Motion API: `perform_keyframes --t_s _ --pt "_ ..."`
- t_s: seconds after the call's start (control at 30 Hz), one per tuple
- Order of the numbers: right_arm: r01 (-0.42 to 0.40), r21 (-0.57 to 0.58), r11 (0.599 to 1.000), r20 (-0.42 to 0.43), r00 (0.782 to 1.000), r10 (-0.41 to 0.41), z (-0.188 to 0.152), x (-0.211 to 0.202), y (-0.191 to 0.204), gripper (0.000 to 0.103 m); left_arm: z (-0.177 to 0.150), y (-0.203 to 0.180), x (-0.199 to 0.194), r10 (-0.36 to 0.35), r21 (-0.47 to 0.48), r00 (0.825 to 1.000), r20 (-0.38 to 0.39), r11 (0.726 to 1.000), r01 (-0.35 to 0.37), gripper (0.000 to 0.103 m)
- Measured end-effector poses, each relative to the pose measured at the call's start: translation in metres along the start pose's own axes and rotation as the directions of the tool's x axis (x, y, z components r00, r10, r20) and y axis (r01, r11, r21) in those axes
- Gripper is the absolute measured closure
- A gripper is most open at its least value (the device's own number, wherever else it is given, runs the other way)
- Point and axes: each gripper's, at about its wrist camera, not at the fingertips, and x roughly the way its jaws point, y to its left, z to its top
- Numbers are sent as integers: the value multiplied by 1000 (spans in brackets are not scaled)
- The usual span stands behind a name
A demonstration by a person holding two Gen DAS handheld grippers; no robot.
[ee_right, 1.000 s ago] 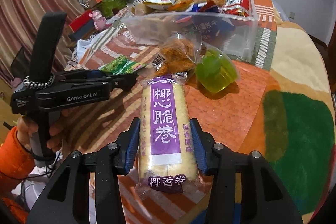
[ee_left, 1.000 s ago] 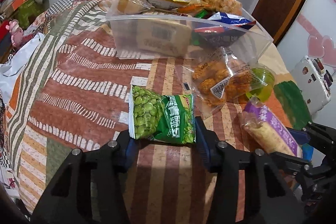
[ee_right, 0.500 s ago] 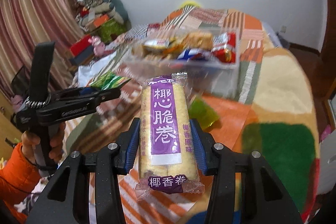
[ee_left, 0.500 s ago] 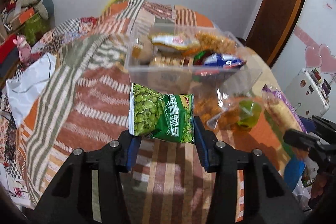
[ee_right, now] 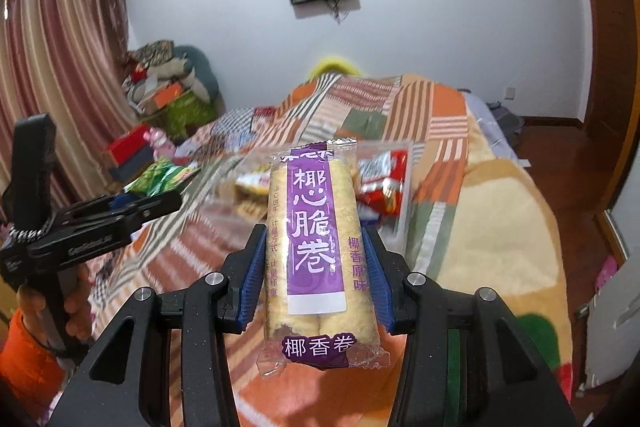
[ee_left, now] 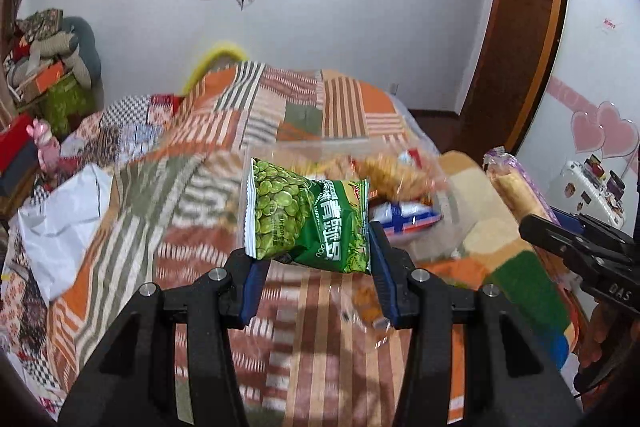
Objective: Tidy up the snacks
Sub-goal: 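Place the pea bag and coconut roll into the clear box, opening both tools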
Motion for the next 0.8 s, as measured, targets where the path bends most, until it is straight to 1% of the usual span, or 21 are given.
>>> perform_keyframes --t_s 0.1,0.17,0.4,0.63,0.73,0.8 --pt "13 16 1000 32 999 -13 13 3 -5 60 12 -4 3 -2 16 1000 29 1000 1 56" --pt "22 26 999 50 998 -23 19 4 -7 60 18 -6 9 0 29 999 34 1000 -1 56" --pt "47 59 997 75 996 -52 37 21 -14 60 28 -6 43 8 40 1000 0 999 -8 56" --pt "49 113 992 33 998 -53 41 50 -27 60 25 -2 82 -3 10 998 -65 1000 4 56" --pt "64 118 991 8 998 -66 39 62 -30 60 22 -6 93 -5 18 997 -82 1000 7 56" --pt "60 131 990 -20 998 -58 37 71 -34 60 21 -9 100 -5 25 996 -94 1000 7 56"
